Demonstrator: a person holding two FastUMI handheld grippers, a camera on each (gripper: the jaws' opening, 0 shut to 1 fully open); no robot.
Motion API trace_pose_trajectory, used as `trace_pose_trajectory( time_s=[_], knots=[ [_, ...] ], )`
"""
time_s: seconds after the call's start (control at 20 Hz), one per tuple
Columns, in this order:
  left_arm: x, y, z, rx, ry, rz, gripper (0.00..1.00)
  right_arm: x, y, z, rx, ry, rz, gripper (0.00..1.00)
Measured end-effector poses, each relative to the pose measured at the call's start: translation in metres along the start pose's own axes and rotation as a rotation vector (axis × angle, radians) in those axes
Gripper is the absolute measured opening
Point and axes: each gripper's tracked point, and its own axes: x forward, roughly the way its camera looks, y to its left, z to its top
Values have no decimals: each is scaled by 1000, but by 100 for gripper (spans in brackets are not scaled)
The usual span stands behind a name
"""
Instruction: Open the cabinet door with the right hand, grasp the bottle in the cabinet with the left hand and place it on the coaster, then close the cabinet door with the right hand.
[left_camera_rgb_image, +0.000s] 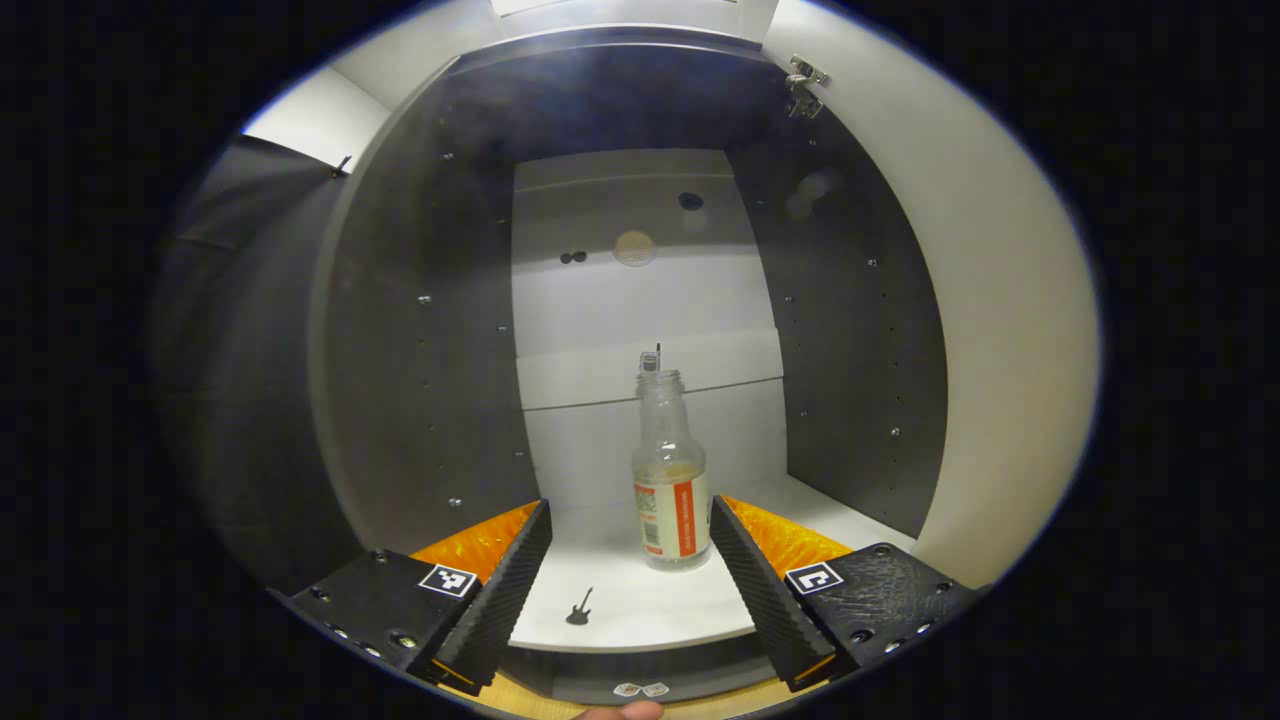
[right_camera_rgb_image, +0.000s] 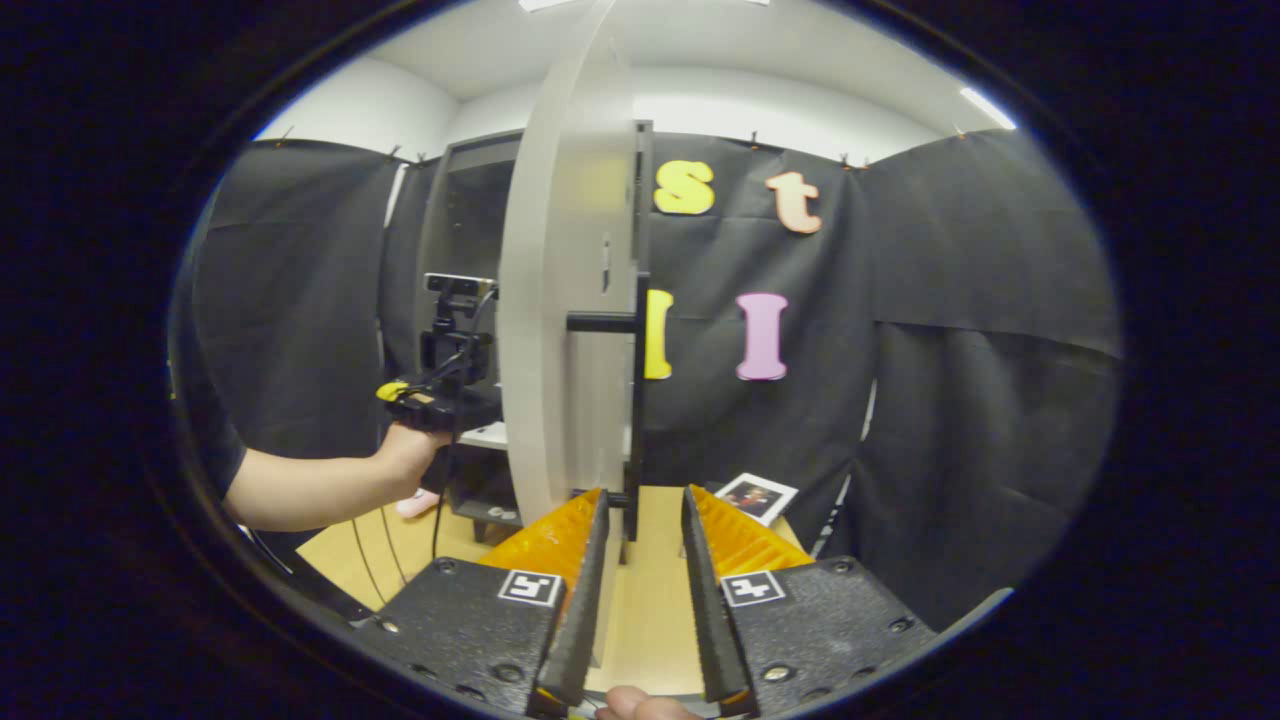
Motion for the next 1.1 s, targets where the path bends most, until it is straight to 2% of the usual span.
trace_pose_trajectory(
  time_s=[0.1,0.15,0.2,0.25,0.3,0.35,0.5,0.7,0.75,0.8,0.95,1.1],
  knots=[
    [23,0,1,28,1,7,96,-10,-19,19,53,-101,-96,65],
    [34,4,-1,36,10,18,96,-11,-20,24,74,-132,-104,68],
    [44,3,-3,33,21,15,96,-8,-22,17,84,-137,-114,79],
    [53,-1,-5,23,28,4,96,-4,-29,13,84,-127,-142,85],
    [60,-6,-7,17,33,-5,100,-6,-39,10,82,-113,-184,98],
    [66,-8,-7,12,36,-13,96,-11,-45,14,91,-131,-224,100],
    [85,-16,-6,13,44,-33,96,-9,-53,24,148,-159,-278,100],
    [95,-31,-16,5,76,-71,96,-6,-77,12,148,-99,-361,100],
    [93,-33,-11,-1,69,-64,82,-9,-81,11,154,-96,-389,100],
    [96,-34,-14,-15,78,-71,77,-10,-80,16,166,-112,-392,100],
    [94,-31,-13,-20,84,-80,75,-7,-87,18,187,-132,-414,100],
    [86,-32,-5,-8,56,-79,75,-1,-81,15,197,-116,-380,100]
  ],
)
